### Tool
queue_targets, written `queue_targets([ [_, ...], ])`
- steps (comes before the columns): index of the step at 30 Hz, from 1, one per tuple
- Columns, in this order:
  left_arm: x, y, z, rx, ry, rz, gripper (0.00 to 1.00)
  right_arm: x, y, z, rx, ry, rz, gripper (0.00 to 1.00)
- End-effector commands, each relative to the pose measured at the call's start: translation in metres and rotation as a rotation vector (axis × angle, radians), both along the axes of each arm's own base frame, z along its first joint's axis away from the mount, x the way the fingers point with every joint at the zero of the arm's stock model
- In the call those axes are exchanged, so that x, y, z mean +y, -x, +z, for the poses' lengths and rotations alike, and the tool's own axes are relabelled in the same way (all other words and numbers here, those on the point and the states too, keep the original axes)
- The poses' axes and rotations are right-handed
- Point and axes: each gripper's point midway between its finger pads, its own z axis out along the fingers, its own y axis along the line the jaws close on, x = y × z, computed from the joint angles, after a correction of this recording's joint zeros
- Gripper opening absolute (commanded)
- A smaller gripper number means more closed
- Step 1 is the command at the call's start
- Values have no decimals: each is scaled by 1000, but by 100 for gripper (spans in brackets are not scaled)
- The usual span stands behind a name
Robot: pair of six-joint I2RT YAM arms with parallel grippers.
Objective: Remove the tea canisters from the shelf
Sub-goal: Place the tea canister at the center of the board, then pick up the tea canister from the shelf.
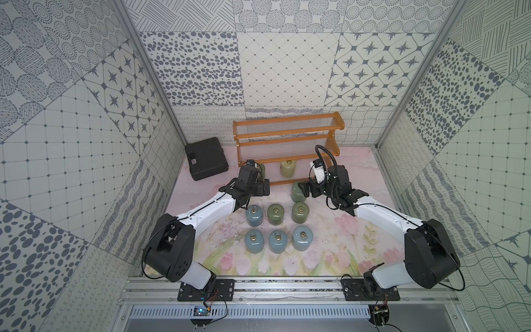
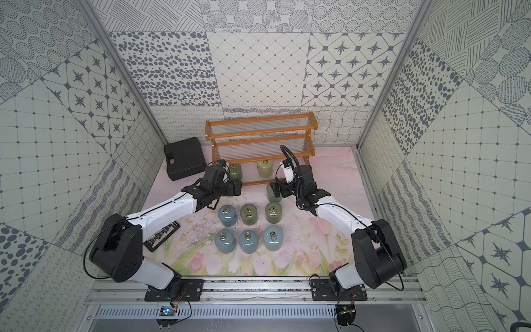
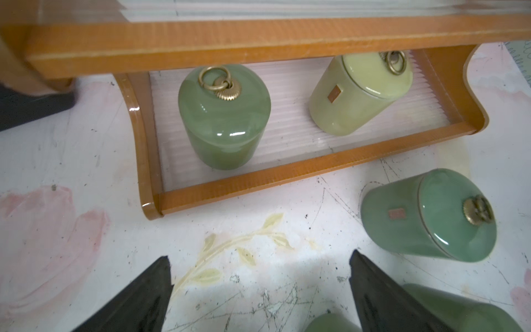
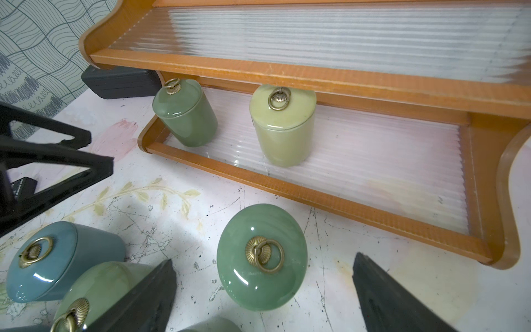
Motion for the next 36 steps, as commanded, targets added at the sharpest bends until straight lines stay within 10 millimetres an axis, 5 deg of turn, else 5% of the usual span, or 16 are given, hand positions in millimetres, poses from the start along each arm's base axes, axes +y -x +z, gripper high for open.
queue_targets([
  [1, -1, -19, -8, 27, -81, 11, 100, -5, 0, 15, -41, -31, -24, 100],
  [12, -4, -55, -22, 34, -170, 58, 100, -17, 7, 15, -40, -39, -51, 100],
  [36, -1, -97, -37, 18, -196, 144, 100, -24, 10, 7, -21, -40, -61, 100],
])
